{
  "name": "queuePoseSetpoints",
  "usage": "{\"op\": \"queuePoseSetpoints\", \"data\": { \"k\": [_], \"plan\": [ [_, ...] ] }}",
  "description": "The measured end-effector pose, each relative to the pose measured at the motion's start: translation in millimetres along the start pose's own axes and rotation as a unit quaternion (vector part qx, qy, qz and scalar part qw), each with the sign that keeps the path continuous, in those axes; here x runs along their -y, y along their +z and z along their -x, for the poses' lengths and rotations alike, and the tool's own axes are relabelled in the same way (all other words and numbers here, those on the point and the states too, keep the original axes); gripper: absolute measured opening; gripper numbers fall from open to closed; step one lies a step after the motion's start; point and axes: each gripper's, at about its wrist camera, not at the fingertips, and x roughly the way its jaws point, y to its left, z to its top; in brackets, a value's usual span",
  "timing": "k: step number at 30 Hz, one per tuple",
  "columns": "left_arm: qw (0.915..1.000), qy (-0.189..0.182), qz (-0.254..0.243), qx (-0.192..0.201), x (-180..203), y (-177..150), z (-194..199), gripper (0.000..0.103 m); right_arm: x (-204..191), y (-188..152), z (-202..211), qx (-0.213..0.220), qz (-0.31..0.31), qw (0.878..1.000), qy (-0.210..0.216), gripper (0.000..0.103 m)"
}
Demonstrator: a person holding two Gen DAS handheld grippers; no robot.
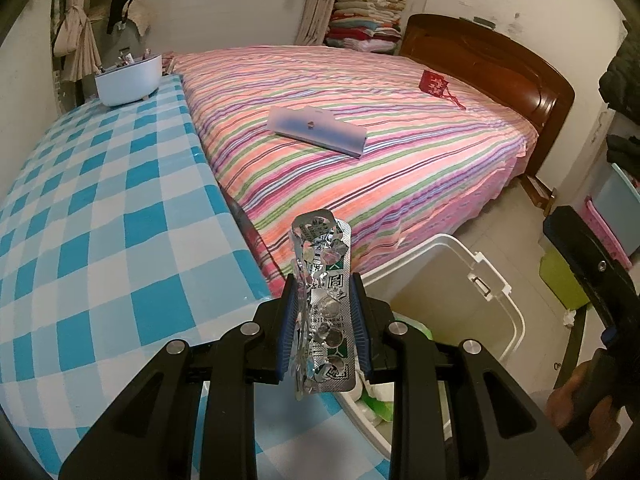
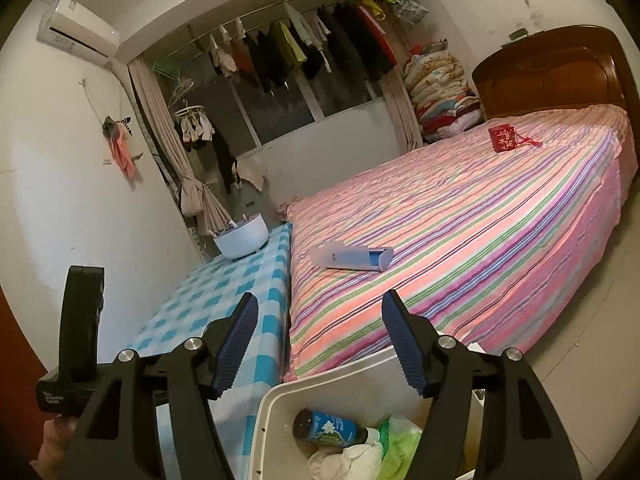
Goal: Collect trash
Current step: 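Carry the medicine bottle with the right tool over the bin and release it, then lower the foil blister pack into the bin and open the left tool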
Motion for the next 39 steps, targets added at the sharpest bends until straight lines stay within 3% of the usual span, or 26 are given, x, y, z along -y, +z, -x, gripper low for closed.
{"op": "queuePoseSetpoints", "data": {
  "k": [26,27,28,30,34,39],
  "plan": [
    [0.9976,-0.048,-0.050,0.003,52.9,-7.3,-2.5,0.027,13.4,9.4,22.4,0.056,-0.030,0.998,-0.017,0.063],
    [0.9974,-0.049,-0.054,0.004,56.1,-8.0,-2.5,0.034,13.1,9.6,23.5,0.058,-0.031,0.998,-0.017,0.063],
    [0.9971,-0.050,-0.058,0.004,59.6,-9.2,-2.7,0.053,13.1,9.9,24.3,0.059,-0.031,0.998,-0.018,0.063],
    [0.9969,-0.048,-0.061,0.008,63.3,-10.5,-1.8,0.079,13.3,10.2,24.8,0.060,-0.032,0.998,-0.019,0.063],
    [0.9966,-0.017,-0.062,0.052,68.4,-13.5,10.9,0.085,15.0,9.4,30.4,0.070,-0.035,0.997,-0.023,0.063],
    [0.9963,0.025,-0.054,0.062,63.6,-19.1,20.4,0.087,18.8,9.8,34.3,0.071,-0.045,0.996,-0.035,0.063]
  ]
}}
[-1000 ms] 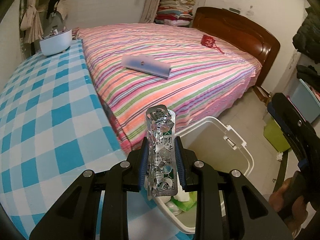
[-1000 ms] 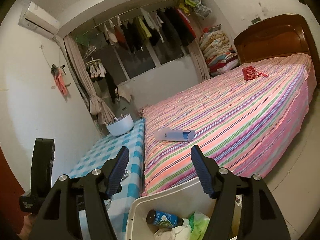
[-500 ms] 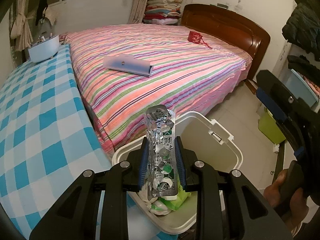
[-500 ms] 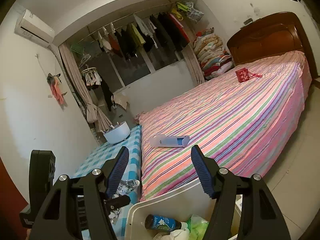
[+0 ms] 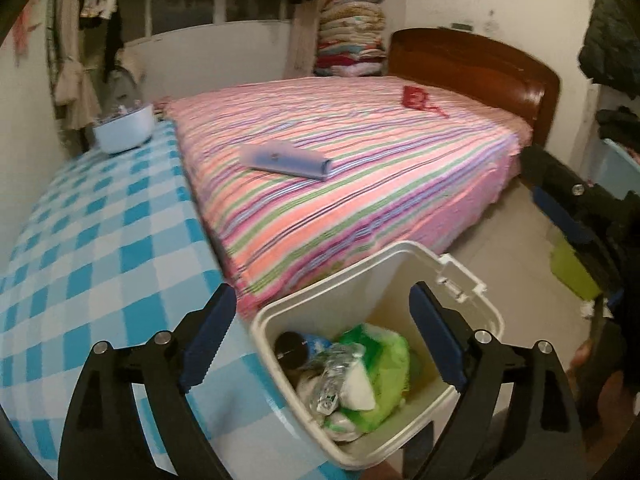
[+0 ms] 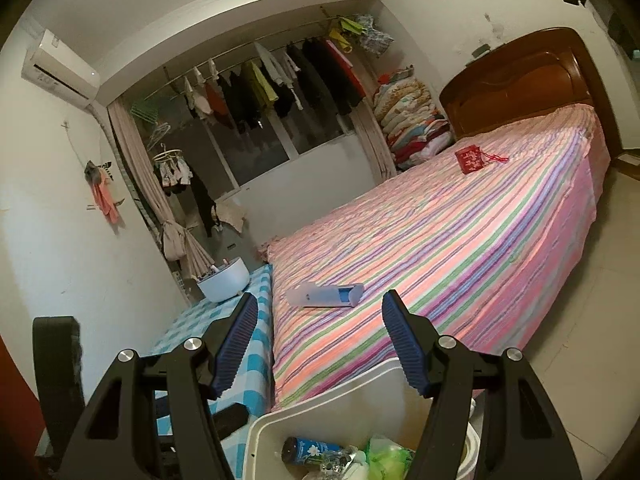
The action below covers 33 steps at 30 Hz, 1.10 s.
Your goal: Collect trash
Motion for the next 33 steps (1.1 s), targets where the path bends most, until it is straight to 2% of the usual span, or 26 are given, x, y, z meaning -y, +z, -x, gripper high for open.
{"op": "queuePoseSetpoints", "data": {
  "k": [5,7,10,16,21,33],
  "plan": [
    [0.9984,0.056,0.007,0.001,-15.1,-24.5,17.5,0.087,-8.6,-5.3,8.3,-0.011,0.013,1.000,-0.004,0.063],
    [0.9972,0.074,0.012,-0.001,-20.8,-33.5,26.1,0.087,-16.8,-9.2,12.6,-0.016,0.029,0.999,-0.003,0.071],
    [0.9947,0.099,0.027,0.001,-31.2,-45.0,41.9,0.087,-28.2,-15.1,18.9,-0.024,0.045,0.999,0.000,0.073],
    [0.9848,0.169,0.038,0.015,-52.0,-60.7,83.6,0.087,-52.3,-27.2,35.5,-0.062,0.068,0.996,0.011,0.073],
    [0.9805,0.191,0.042,0.017,-53.9,-73.7,107.9,0.087,-72.1,-38.7,53.5,-0.092,0.105,0.990,0.009,0.074],
    [0.9794,0.188,0.068,0.025,-48.9,-84.6,142.2,0.090,-90.2,-45.8,101.0,-0.094,0.153,0.984,-0.003,0.080]
  ]
}}
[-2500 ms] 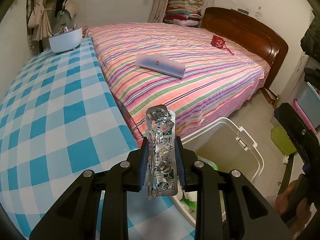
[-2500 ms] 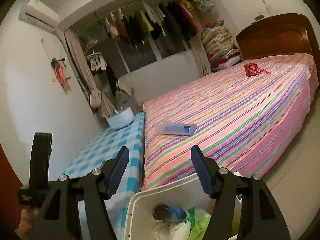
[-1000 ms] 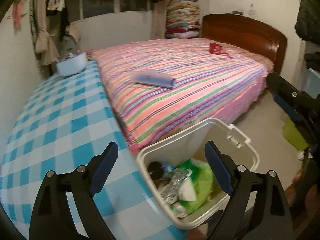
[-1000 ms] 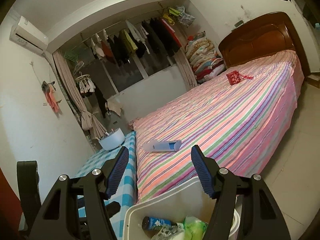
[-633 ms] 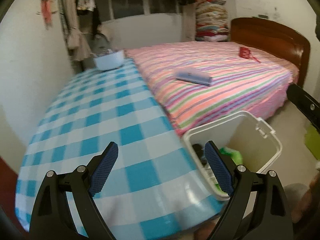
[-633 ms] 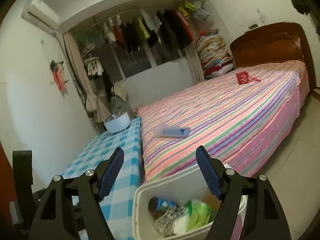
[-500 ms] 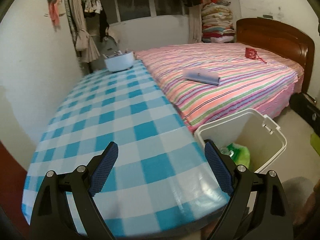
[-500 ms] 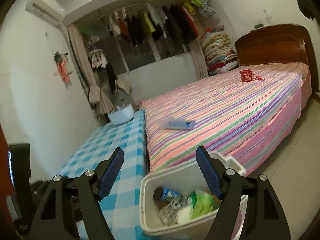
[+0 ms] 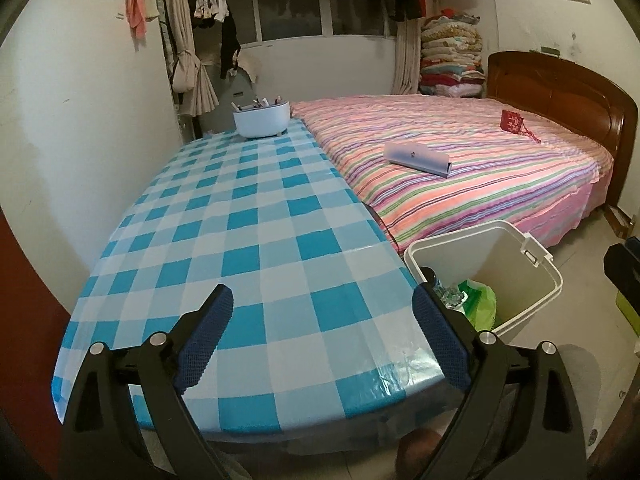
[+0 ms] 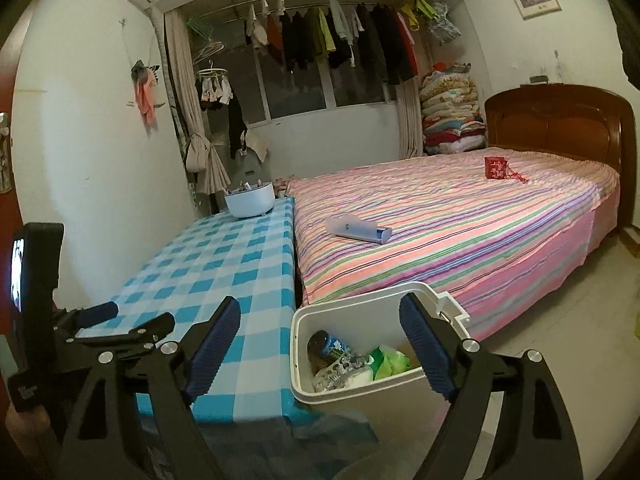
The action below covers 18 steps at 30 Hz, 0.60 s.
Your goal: Collect trash
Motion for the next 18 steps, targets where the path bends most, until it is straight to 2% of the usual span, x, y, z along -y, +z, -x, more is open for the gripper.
{"op": "queuePoseSetpoints", "data": {
  "k": [5,18],
  "plan": [
    [1.0000,0.000,0.003,-0.003,4.4,2.0,2.2,0.090,7.6,1.3,2.3,0.004,-0.005,1.000,0.007,0.080],
    [0.9991,0.036,0.008,-0.019,21.6,8.7,-6.1,0.090,33.4,3.5,-19.1,-0.013,-0.017,0.999,0.050,0.080]
  ]
}}
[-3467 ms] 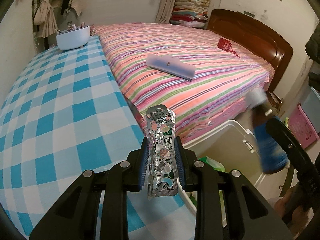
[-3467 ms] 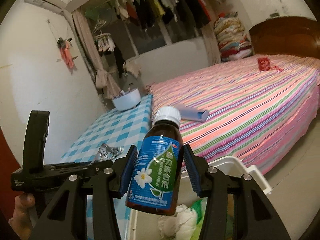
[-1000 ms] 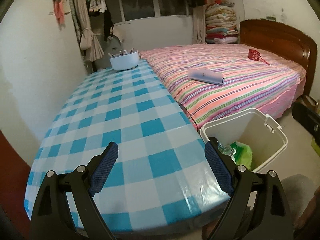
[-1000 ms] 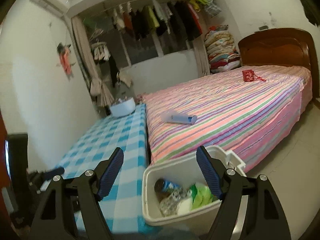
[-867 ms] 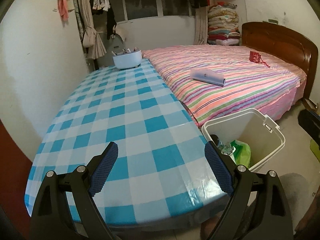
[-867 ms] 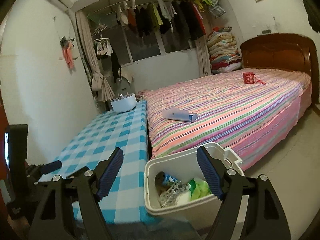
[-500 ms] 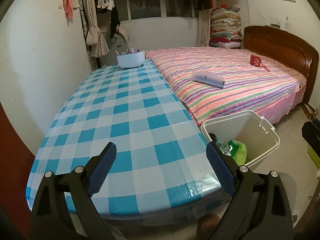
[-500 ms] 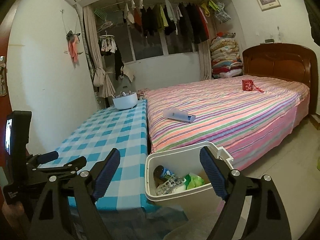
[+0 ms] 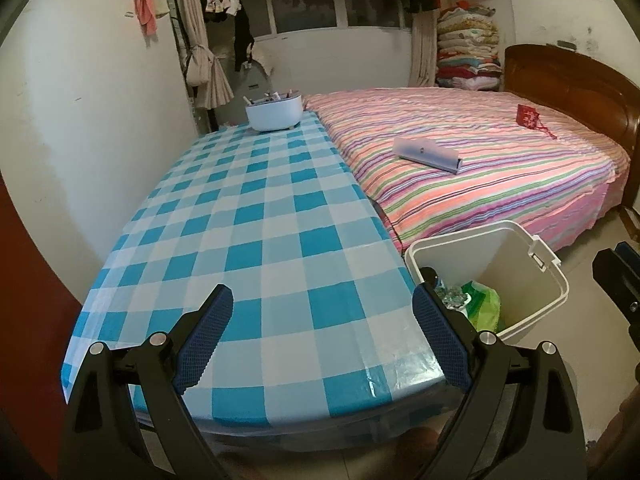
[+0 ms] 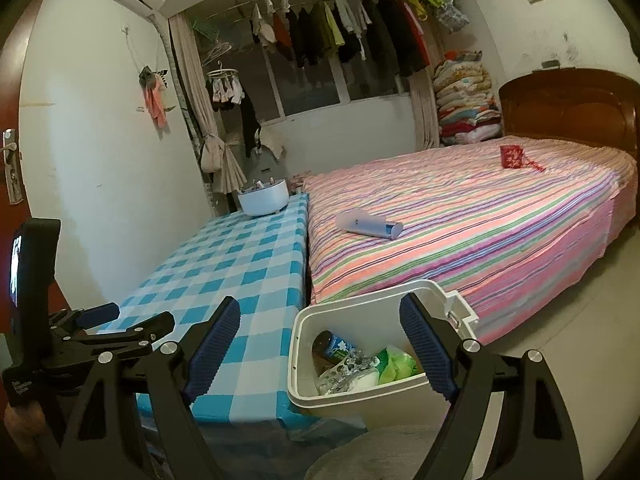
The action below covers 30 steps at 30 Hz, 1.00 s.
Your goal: Collect trash
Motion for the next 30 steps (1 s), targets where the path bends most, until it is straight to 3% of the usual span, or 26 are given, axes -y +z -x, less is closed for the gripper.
{"op": "queuePoseSetpoints", "data": {
  "k": [8,20,30],
  "plan": [
    [0.9997,0.015,0.016,-0.006,-10.5,-1.6,-4.1,0.090,-10.1,2.3,-18.4,-0.017,0.017,0.999,0.023,0.080],
    [0.9994,-0.034,-0.001,-0.009,-30.5,5.9,-28.3,0.090,-33.7,5.8,-25.9,-0.019,0.021,0.999,-0.029,0.080],
    [0.9995,-0.028,0.014,-0.010,-53.7,12.9,-37.1,0.090,-49.2,11.8,-40.6,-0.024,0.036,0.999,-0.029,0.080]
  ]
}}
